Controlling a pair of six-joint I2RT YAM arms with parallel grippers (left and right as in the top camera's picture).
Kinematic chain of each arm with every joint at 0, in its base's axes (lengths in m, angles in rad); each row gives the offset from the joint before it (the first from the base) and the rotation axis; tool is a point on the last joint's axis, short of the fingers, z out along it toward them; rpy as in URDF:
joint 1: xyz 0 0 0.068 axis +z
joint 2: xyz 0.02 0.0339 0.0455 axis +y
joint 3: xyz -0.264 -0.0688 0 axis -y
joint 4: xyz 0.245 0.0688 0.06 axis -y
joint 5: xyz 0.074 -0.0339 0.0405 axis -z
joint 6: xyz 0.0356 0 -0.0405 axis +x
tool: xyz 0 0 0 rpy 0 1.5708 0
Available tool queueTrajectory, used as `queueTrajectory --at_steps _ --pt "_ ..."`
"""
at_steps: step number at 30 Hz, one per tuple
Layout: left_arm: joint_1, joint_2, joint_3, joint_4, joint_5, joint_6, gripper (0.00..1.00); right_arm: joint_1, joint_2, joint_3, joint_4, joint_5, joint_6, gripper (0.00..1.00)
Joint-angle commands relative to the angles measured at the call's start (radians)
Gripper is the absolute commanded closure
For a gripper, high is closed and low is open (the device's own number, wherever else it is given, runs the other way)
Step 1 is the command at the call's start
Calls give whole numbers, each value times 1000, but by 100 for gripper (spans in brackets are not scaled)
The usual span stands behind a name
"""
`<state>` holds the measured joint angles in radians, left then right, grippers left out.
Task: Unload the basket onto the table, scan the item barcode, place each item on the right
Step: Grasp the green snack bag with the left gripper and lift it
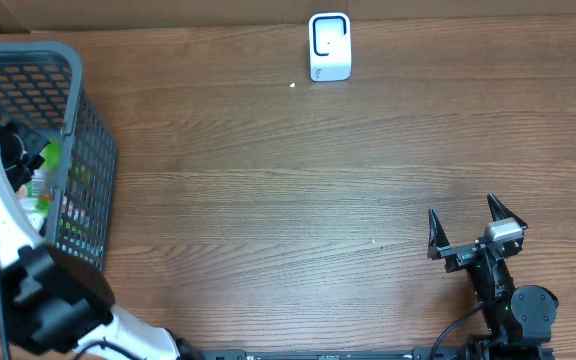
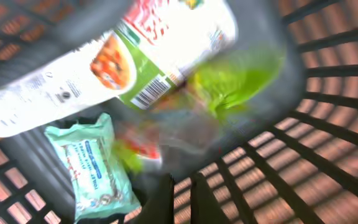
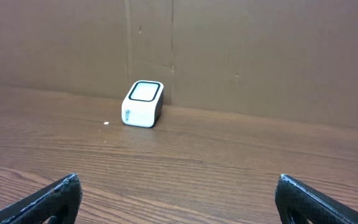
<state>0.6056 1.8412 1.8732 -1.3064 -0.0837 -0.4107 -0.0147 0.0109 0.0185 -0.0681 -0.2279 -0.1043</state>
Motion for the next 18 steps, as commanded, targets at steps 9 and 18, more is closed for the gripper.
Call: queueTrajectory --at_steps 9,18 --pt "3 -266 35 -6 6 41 69 2 -8 -11 7 11 6 0" --pt "27 -159 -100 -29 10 -10 0 2 -8 -11 7 11 6 0"
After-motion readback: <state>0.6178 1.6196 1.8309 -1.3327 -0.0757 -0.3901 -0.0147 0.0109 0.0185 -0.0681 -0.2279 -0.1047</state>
